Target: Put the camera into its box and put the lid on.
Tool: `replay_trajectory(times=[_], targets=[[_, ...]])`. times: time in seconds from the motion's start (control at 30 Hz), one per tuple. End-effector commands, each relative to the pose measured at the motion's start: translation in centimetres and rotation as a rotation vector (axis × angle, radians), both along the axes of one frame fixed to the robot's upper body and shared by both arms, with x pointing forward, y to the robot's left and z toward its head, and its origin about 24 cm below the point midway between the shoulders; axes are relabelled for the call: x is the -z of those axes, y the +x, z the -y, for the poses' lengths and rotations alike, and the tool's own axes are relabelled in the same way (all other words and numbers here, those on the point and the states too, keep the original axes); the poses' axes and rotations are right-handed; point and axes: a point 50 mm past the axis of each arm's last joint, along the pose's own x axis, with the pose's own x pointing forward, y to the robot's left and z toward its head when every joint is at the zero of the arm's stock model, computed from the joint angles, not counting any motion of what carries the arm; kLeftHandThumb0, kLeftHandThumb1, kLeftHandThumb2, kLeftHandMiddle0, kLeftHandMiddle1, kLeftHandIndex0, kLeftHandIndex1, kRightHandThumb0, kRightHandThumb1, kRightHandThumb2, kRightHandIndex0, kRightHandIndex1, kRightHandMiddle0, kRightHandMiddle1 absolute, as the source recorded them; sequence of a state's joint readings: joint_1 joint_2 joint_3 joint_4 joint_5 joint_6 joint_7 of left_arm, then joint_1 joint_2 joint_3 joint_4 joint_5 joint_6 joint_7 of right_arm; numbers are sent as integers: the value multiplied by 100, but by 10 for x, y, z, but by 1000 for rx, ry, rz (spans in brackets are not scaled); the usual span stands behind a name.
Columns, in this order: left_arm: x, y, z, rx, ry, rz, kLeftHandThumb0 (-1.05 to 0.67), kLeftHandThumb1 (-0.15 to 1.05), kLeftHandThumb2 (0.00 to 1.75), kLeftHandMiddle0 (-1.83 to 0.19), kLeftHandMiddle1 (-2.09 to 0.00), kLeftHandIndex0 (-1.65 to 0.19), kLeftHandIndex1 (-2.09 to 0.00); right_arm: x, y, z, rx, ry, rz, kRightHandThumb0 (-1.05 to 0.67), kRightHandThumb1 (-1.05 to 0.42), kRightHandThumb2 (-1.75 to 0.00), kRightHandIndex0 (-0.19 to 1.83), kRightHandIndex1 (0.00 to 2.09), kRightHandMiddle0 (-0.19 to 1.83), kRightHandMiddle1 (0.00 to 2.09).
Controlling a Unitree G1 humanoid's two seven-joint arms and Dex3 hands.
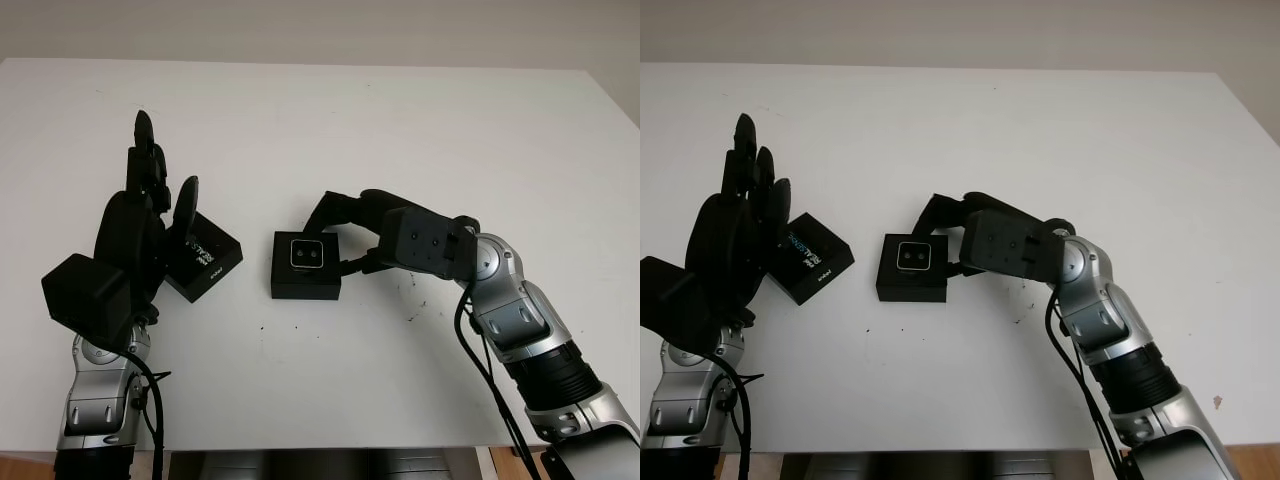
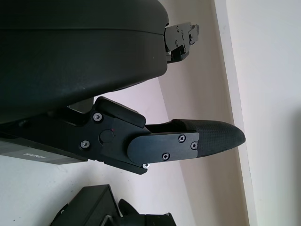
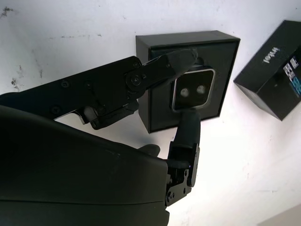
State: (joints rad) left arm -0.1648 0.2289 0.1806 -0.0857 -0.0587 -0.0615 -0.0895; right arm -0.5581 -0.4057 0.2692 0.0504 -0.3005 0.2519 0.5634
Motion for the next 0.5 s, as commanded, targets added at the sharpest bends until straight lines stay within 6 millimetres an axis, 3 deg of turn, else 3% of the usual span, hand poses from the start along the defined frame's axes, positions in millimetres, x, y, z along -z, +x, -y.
replay_trajectory(times=[0.0,0.27,0.47], targets=[[-2,0,2,5,-3,17,-83,105,50,19,-3,19,-2,-9,5,8,29,11,36,-55,-96,-6,8,40,5,116],[-3,1,3,2,-22,25,-83,105,49,19,-5,17,-4,-43,18,22,129,124,147,-51,-96,-5,10,34,7,114],[-4,2,3,8,-20,22,-83,105,49,19,-4,18,-4,-55,21,29,170,224,146,-45,-95,-5,14,32,0,129]])
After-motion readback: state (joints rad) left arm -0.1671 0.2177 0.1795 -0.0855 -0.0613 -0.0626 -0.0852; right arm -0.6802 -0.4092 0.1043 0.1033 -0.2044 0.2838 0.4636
